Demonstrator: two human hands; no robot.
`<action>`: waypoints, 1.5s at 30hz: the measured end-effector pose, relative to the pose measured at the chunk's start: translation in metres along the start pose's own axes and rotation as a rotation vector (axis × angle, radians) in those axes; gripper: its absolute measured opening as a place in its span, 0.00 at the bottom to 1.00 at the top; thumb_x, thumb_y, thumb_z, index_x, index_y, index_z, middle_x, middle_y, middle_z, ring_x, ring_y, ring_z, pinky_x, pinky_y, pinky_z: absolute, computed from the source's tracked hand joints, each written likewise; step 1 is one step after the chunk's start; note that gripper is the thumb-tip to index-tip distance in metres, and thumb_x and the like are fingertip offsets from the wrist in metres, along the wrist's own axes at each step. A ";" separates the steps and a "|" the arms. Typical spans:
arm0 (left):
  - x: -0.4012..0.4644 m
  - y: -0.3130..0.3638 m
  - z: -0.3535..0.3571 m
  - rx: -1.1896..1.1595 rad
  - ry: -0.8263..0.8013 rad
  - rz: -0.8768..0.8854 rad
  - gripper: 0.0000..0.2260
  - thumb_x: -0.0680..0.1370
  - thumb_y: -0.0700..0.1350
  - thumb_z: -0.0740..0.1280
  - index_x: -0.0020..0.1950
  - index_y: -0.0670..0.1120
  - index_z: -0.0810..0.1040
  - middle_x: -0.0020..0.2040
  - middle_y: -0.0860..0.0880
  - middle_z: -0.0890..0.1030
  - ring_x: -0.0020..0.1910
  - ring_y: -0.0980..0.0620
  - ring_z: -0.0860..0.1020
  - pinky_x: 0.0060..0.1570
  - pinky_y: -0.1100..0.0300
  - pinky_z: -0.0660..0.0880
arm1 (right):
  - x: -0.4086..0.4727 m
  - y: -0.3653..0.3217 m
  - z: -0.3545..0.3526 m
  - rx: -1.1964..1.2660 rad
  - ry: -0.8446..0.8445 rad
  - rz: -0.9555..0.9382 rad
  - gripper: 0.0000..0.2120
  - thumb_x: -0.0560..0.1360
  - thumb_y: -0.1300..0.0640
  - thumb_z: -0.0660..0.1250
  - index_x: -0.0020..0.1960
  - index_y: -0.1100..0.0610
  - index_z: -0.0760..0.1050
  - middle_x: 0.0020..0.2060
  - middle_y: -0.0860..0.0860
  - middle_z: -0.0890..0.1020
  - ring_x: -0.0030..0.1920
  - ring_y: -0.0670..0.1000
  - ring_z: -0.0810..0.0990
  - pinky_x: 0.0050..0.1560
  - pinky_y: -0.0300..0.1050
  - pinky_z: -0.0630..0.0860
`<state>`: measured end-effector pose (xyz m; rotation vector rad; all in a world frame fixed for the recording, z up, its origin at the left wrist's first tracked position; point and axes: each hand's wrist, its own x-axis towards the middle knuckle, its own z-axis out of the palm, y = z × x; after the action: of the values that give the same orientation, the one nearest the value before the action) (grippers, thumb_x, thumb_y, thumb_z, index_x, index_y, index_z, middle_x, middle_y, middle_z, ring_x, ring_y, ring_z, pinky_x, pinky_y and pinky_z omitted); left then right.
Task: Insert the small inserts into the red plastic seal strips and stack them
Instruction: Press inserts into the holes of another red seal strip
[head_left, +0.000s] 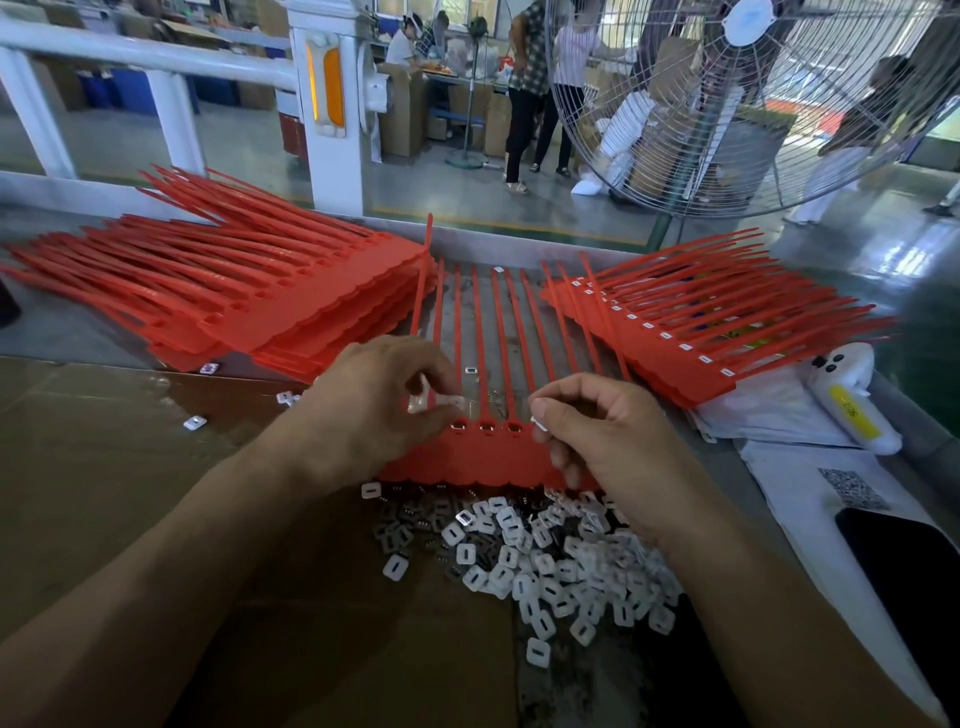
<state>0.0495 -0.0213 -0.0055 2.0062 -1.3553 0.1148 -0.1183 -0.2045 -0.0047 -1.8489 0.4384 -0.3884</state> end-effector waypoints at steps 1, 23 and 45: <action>0.001 -0.005 -0.004 0.015 -0.015 -0.081 0.05 0.73 0.57 0.72 0.44 0.58 0.80 0.45 0.61 0.80 0.47 0.60 0.77 0.47 0.62 0.73 | 0.000 0.001 0.000 -0.026 0.035 -0.012 0.05 0.80 0.52 0.70 0.47 0.46 0.83 0.38 0.50 0.85 0.32 0.46 0.79 0.34 0.38 0.77; 0.000 -0.020 -0.021 -0.014 -0.115 -0.459 0.05 0.80 0.46 0.71 0.46 0.55 0.83 0.43 0.58 0.83 0.44 0.61 0.80 0.41 0.63 0.72 | -0.004 -0.003 0.007 -0.211 0.079 -0.058 0.04 0.80 0.51 0.70 0.47 0.45 0.82 0.39 0.42 0.85 0.32 0.38 0.81 0.31 0.28 0.73; 0.001 -0.009 -0.004 0.087 -0.086 -0.555 0.05 0.76 0.48 0.75 0.44 0.55 0.80 0.44 0.55 0.81 0.44 0.55 0.79 0.49 0.51 0.79 | -0.001 -0.001 0.010 -0.058 0.015 -0.044 0.04 0.80 0.53 0.71 0.47 0.46 0.83 0.40 0.49 0.86 0.34 0.44 0.83 0.35 0.35 0.77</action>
<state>0.0585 -0.0178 -0.0071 2.4075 -0.8075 -0.1703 -0.1141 -0.1955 -0.0064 -1.9160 0.4240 -0.4235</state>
